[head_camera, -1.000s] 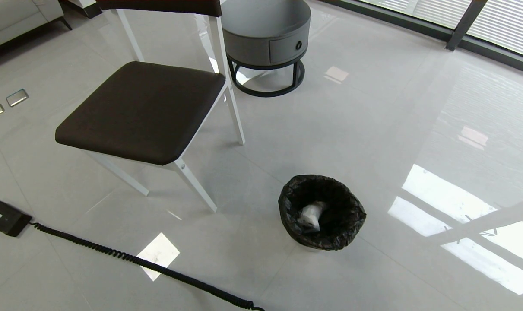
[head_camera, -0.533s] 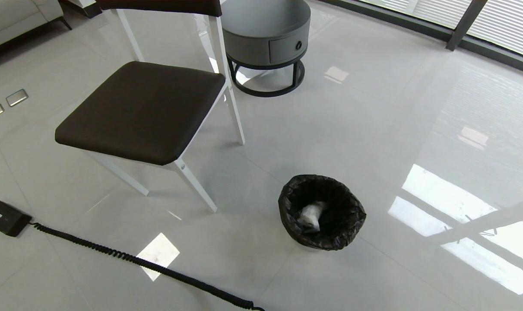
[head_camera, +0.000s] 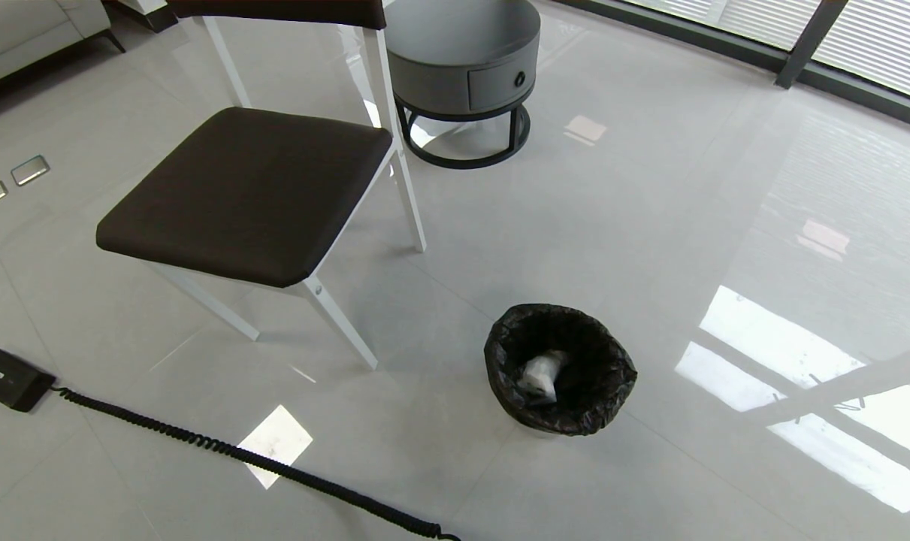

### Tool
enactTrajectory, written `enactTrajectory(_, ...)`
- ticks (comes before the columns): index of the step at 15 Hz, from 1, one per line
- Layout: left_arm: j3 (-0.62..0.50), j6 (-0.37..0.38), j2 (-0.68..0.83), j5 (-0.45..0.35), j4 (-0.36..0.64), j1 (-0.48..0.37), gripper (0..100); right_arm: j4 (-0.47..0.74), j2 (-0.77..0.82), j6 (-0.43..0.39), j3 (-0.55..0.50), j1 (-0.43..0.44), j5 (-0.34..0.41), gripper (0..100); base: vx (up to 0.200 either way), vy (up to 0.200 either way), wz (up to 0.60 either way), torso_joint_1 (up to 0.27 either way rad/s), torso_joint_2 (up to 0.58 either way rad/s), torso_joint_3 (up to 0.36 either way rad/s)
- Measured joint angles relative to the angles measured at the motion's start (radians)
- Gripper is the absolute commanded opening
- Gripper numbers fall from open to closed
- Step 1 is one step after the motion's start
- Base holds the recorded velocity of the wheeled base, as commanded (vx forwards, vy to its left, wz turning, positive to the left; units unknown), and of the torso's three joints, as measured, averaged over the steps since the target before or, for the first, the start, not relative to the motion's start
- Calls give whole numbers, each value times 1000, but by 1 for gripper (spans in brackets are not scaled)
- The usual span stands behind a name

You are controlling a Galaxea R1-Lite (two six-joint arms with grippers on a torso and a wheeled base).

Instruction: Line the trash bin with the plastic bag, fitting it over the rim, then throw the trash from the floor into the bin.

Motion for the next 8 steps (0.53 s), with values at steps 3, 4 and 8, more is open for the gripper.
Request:
enactTrajectory(3,424,-11,3,84,-384,14,100,3,1,-1,0,1,-94,0,0,0,0,0,0,0)
enactTrajectory(4,512,-9,1,56,-495,24,100,2,1,0,0,1,-94,0,0,0,0,0,0,0)
enactTrajectory(8,602,82,-14,-510,-581,59,100,3,1,4,0,1,-49,0,0,0,0,0,0,0)
